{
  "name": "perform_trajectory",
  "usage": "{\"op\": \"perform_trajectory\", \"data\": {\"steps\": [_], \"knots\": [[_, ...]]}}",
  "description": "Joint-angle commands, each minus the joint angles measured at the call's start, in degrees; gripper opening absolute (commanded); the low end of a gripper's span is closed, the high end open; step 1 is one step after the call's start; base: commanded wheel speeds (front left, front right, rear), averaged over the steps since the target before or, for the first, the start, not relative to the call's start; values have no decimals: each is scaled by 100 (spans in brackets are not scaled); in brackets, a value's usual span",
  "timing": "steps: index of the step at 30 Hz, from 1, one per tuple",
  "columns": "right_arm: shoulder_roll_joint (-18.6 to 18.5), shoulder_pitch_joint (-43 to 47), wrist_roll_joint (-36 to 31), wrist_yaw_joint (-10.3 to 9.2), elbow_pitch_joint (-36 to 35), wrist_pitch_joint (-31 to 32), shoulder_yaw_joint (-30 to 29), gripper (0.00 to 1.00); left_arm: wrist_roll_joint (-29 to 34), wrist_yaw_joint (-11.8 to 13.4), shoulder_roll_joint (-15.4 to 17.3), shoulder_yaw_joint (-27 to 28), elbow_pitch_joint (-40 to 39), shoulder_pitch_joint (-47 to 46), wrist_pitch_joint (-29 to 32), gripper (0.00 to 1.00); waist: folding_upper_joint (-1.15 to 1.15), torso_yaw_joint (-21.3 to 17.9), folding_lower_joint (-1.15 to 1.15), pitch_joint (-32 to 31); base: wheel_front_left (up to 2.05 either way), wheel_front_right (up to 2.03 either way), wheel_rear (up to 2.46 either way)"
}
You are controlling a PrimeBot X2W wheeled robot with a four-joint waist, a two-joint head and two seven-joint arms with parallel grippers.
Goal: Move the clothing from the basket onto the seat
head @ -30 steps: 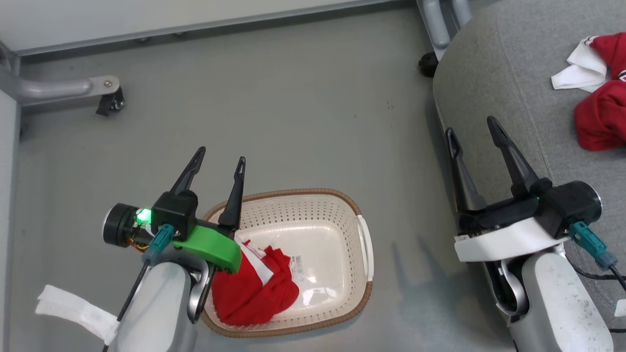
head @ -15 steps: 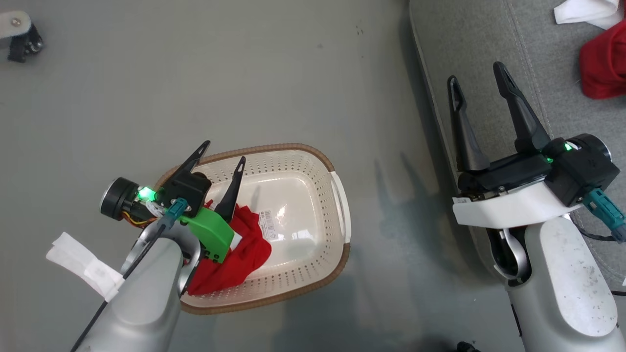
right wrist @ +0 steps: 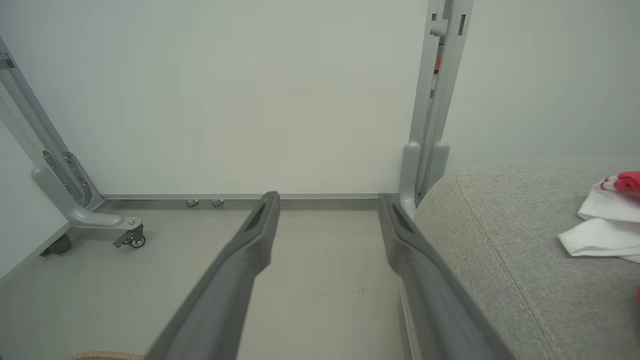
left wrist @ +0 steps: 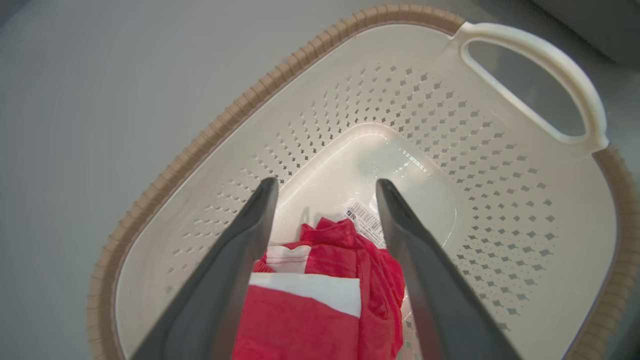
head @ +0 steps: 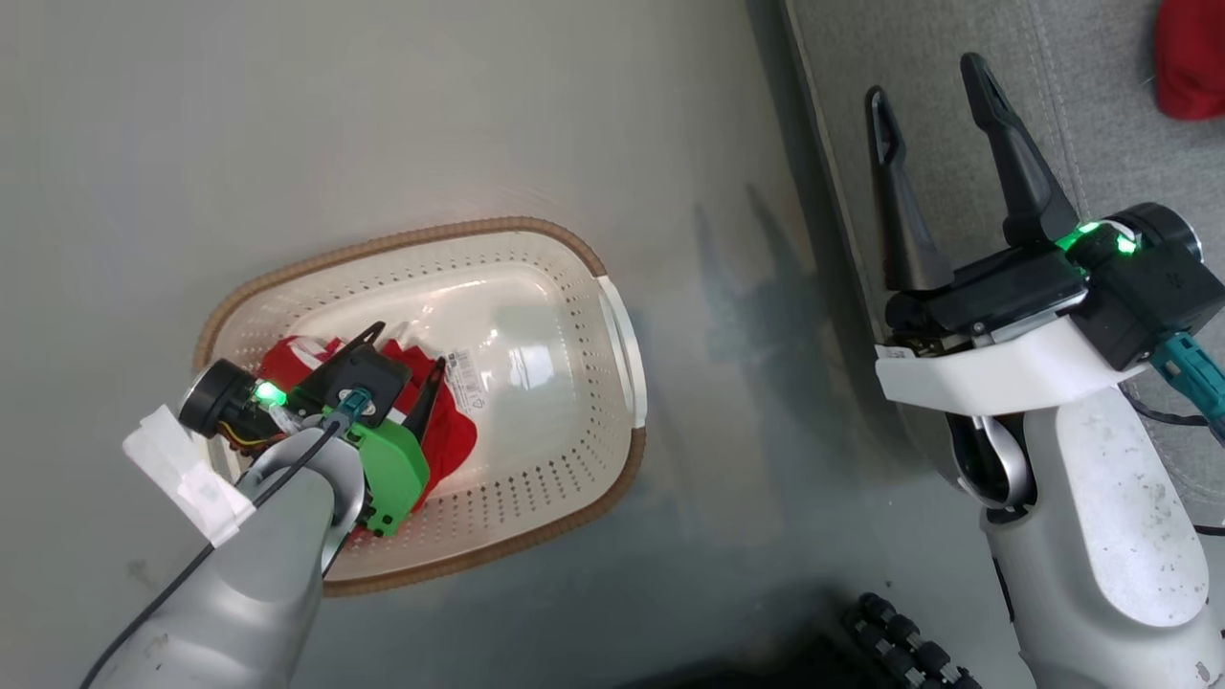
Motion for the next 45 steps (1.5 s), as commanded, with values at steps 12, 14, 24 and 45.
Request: {"op": "perform_trajectory", "data": {"steps": [12, 14, 24, 45], "knots": [[-9, -311, 105, -6, -157, -10, 99, 100, -44, -15, 130, -839, 1427, -871, 279, 100, 61, -389, -1, 771, 0, 0, 0], [-9, -319, 108, -6, -171, -10, 82, 100, -46, -15, 133, -955, 1512, -955, 396, 100, 61, -410, -1, 831, 0, 0, 0], [-9, -320, 152, -6, -241, -10, 52, 100, -103, -15, 92, -1508, 1683, -1290, 1172, 100, 61, -461, -1, 1078, 0, 0, 0], [-10, -264, 24, -6, -501, -10, -35, 100, -482, -15, 74, -2254, 1729, -1721, 2619, 100, 61, -521, -1, 1551, 0, 0, 0]]}}
